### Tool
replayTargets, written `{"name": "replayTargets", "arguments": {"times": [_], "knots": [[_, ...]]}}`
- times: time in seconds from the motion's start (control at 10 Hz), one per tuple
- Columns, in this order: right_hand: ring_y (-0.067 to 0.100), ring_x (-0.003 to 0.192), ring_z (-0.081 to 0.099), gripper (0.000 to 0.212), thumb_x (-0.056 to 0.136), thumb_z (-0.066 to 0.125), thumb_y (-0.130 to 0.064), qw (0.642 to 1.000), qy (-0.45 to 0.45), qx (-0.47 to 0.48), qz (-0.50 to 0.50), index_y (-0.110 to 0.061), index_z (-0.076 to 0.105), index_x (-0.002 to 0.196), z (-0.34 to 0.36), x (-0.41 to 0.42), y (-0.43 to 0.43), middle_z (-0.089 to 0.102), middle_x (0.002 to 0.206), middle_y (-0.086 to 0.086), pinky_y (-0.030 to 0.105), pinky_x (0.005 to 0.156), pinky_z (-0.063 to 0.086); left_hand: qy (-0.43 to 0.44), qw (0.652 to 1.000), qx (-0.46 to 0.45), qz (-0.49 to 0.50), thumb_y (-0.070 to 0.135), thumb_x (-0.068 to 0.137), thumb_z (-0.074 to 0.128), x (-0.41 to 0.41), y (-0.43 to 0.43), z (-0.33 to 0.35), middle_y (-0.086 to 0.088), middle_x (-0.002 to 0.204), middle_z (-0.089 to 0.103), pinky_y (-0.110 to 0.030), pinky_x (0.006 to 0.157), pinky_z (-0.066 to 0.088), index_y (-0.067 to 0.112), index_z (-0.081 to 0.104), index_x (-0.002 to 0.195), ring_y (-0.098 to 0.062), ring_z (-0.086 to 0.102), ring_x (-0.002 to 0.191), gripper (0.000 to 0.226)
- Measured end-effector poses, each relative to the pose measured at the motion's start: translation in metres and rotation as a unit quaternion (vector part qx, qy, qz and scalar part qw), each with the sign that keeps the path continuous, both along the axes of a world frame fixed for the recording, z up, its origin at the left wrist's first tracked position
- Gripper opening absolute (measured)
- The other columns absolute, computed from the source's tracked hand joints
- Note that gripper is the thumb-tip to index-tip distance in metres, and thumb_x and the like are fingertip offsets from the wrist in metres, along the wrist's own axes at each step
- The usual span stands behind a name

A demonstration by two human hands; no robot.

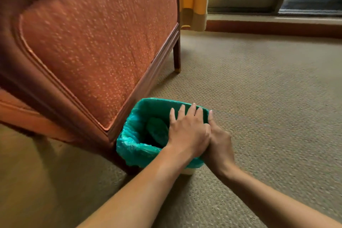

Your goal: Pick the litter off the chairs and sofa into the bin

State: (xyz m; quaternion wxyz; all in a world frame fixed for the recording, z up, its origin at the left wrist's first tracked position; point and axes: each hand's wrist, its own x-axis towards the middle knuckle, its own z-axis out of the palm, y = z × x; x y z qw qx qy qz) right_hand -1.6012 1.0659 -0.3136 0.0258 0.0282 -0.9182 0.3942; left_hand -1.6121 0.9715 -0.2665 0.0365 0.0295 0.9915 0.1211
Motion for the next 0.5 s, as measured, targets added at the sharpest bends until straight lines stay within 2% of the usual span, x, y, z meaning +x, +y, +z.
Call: {"name": "replayTargets", "arguments": {"times": [0.1, 0.2, 0.3, 0.4, 0.5], "knots": [[0.028, 0.091, 0.07, 0.085, 0.088, 0.063, -0.027, 0.999, -0.003, 0.023, 0.049, -0.01, 0.015, 0.156, 0.001, -0.004, 0.003, 0.074, 0.106, 0.01, 0.036, 0.078, 0.054, -0.004, 1.0, 0.005, 0.015, 0.038, 0.091, 0.038, 0.0, -0.001, 0.002, -0.004, 0.158, 0.032, -0.054, 0.119, 0.009, 0.016, 0.037, 0.147, -0.029, 0.022, 0.146, 0.06], [0.026, 0.092, 0.069, 0.072, 0.096, 0.051, -0.024, 0.981, -0.146, -0.086, 0.096, -0.022, 0.012, 0.156, 0.018, -0.004, 0.031, 0.066, 0.12, 0.002, 0.04, 0.077, 0.058, 0.008, 1.0, -0.008, 0.004, 0.039, 0.091, 0.042, 0.0, 0.008, 0.007, -0.005, 0.155, 0.038, -0.053, 0.119, 0.011, 0.016, 0.039, 0.145, -0.029, 0.026, 0.144, 0.059], [-0.001, 0.079, 0.055, 0.066, 0.094, 0.052, -0.041, 0.964, -0.228, -0.009, 0.141, -0.027, 0.026, 0.153, 0.04, 0.011, 0.077, 0.065, 0.125, -0.005, 0.02, 0.075, 0.049, 0.04, 0.997, -0.024, -0.054, 0.038, 0.088, 0.045, 0.007, 0.026, 0.021, -0.002, 0.142, 0.052, -0.05, 0.116, 0.023, 0.016, 0.048, 0.137, -0.027, 0.041, 0.135, 0.054], [-0.012, 0.067, 0.058, 0.036, 0.088, 0.051, -0.06, 0.934, -0.258, 0.113, 0.22, -0.036, 0.064, 0.11, 0.087, 0.051, 0.141, 0.072, 0.101, -0.016, 0.008, 0.066, 0.044, -0.039, 0.992, 0.046, -0.115, 0.039, 0.088, 0.048, 0.026, 0.043, 0.04, -0.002, 0.125, 0.064, -0.04, 0.104, 0.042, 0.019, 0.058, 0.124, -0.023, 0.056, 0.116, 0.041], [-0.015, 0.082, 0.062, 0.058, 0.063, 0.034, -0.093, 0.886, -0.362, 0.157, 0.245, -0.047, 0.062, 0.085, 0.12, 0.104, 0.176, 0.068, 0.081, -0.029, 0.006, 0.073, 0.045, -0.205, 0.95, 0.088, -0.221, 0.046, 0.085, 0.052, 0.072, 0.067, 0.05, 0.0, 0.118, 0.069, -0.037, 0.097, 0.049, 0.025, 0.059, 0.119, -0.022, 0.061, 0.112, 0.041]]}}
